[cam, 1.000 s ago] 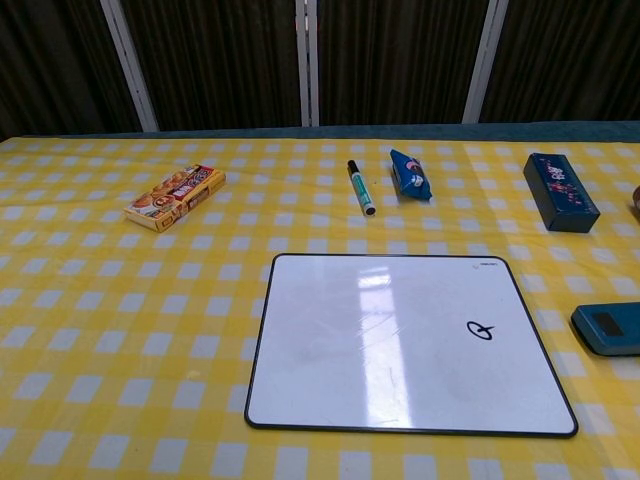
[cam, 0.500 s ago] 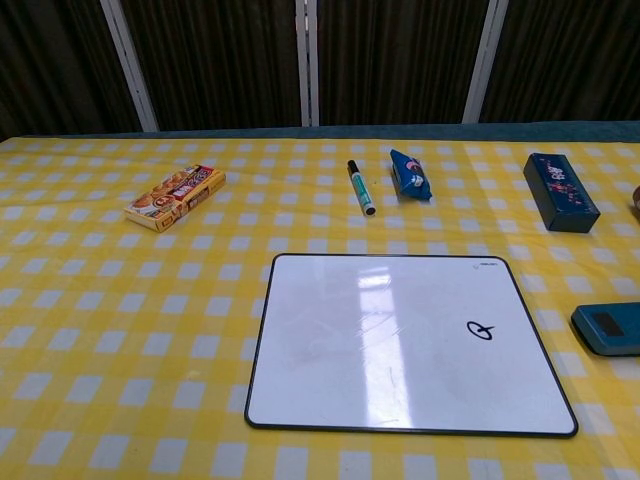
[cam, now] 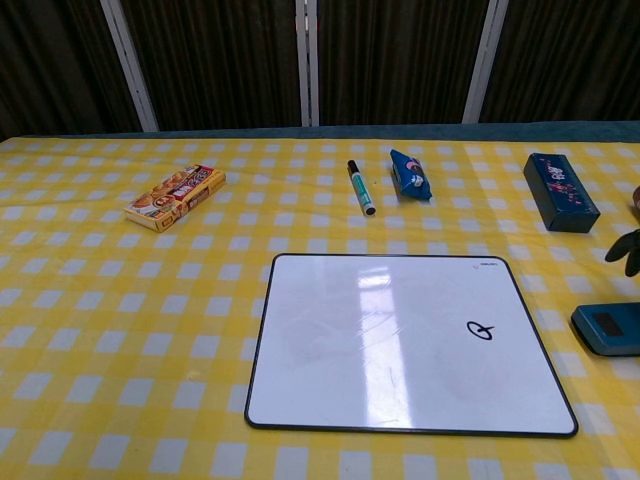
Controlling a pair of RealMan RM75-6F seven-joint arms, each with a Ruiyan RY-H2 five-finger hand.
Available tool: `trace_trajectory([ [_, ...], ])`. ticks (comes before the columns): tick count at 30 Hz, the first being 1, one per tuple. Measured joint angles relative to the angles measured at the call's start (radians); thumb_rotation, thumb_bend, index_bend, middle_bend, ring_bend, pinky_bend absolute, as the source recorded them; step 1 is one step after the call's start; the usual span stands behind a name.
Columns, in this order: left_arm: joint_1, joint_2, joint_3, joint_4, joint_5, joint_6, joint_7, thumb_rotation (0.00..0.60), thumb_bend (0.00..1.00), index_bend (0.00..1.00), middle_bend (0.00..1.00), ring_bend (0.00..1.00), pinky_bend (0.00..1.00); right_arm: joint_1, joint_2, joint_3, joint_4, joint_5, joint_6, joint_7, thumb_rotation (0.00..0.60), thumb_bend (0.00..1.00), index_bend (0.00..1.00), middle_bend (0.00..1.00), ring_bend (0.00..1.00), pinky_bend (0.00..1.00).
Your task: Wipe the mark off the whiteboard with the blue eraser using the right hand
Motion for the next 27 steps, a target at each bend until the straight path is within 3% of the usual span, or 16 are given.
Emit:
trace_trajectory([
  [11,-0.003,0.000,0.000,0.001,0.000,-0.002,-0.004,0.600,0.00,0.00,0.00,0.00,0.00,0.023,-0.061,-0.016,0.078,0.020,-0.023,0.022,0.600,0.00,0.28,0.36,0.29,0.39],
  [27,-0.015,-0.012,0.004,0.007,-0.013,-0.030,0.011,0.600,0.00,0.00,0.00,0.00,0.00,0.049,-0.138,-0.026,0.179,-0.011,0.030,0.068,0.600,0.17,0.45,0.52,0.43,0.48],
])
